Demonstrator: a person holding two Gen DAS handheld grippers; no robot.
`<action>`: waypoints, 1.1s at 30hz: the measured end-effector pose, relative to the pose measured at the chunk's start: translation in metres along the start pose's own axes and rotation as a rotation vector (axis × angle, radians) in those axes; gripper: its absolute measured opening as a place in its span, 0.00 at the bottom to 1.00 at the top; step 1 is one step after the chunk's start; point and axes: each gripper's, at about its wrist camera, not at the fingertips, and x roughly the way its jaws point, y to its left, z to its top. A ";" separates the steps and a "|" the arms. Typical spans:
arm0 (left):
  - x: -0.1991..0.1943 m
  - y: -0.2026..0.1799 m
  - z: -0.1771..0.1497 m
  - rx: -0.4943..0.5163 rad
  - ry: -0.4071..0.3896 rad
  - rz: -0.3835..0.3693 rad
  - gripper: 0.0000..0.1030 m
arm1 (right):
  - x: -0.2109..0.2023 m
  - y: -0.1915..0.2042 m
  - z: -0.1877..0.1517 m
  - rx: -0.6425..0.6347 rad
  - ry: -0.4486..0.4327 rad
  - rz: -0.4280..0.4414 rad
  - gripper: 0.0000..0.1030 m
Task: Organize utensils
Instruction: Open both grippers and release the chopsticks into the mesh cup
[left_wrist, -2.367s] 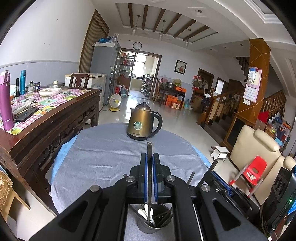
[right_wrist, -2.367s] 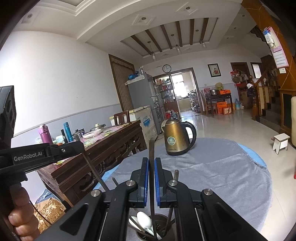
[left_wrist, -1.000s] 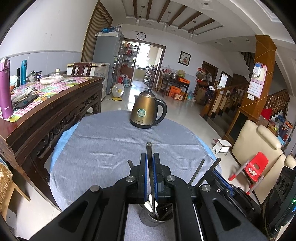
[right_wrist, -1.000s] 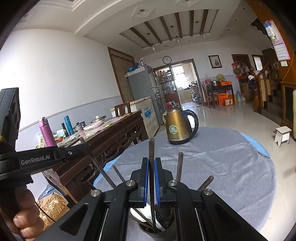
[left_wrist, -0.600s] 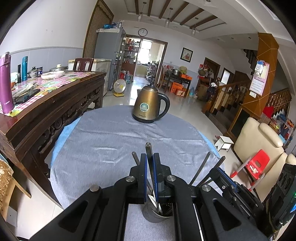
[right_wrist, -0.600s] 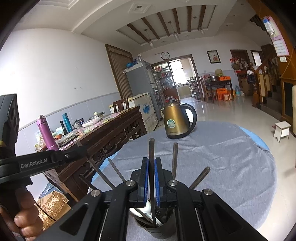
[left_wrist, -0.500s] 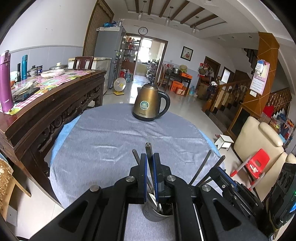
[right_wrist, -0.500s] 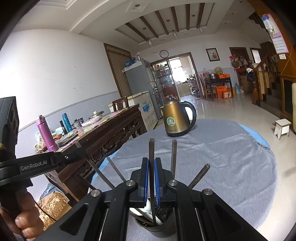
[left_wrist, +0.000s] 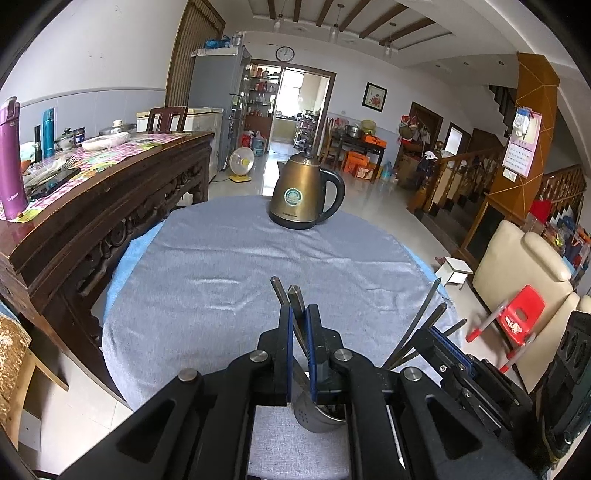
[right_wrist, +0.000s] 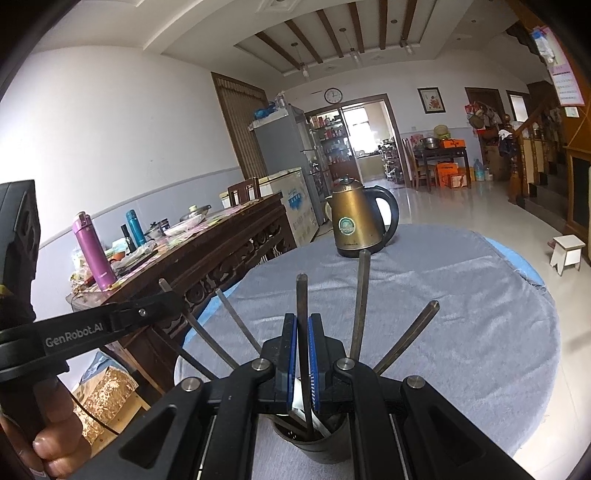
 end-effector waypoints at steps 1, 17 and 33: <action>0.000 0.000 0.000 0.000 -0.001 0.000 0.07 | 0.000 0.000 0.000 0.000 0.000 0.001 0.07; 0.003 0.008 -0.004 -0.008 0.012 0.009 0.07 | 0.001 0.003 0.000 0.009 -0.003 0.009 0.07; 0.002 0.007 -0.005 -0.003 0.012 0.008 0.08 | 0.005 0.000 -0.003 0.047 0.014 0.036 0.09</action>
